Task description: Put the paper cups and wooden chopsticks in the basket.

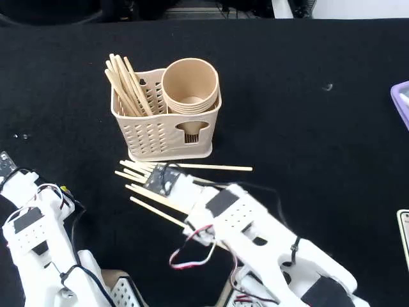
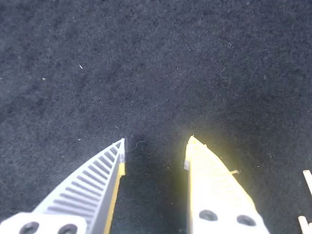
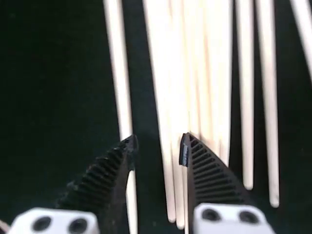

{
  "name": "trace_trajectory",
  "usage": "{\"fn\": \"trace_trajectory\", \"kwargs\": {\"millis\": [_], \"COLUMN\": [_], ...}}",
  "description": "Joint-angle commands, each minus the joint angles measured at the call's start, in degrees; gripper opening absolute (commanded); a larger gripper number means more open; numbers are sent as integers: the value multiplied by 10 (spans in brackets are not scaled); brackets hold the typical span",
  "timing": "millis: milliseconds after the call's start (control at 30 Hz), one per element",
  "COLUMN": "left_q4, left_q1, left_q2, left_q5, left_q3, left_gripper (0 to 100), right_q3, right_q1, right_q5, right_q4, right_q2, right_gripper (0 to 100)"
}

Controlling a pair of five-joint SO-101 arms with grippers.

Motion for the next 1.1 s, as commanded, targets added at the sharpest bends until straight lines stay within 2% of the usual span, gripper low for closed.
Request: {"fn": "trace_trajectory", "kwargs": {"millis": [0,233,700,900,1067], "left_q4": [-9,-9,-9,-9,-9], "left_q1": [4,5,6,6,6], "left_q2": [-8,-8,-8,-8,-8], "left_q5": [-1,-1,-1,-1,-1], "left_q3": [-15,-15,-16,-16,-17], "left_gripper": [205,205,205,205,205], "right_q3": [1,18,51,48,47], "right_q1": [-35,-40,-40,-40,-40], "right_q5": [-27,-62,-61,-61,-62], "right_q4": [-40,-96,-112,-112,-111], "right_q2": [-22,-22,-23,-26,-26], "right_gripper": [155,155,152,11,18]}}
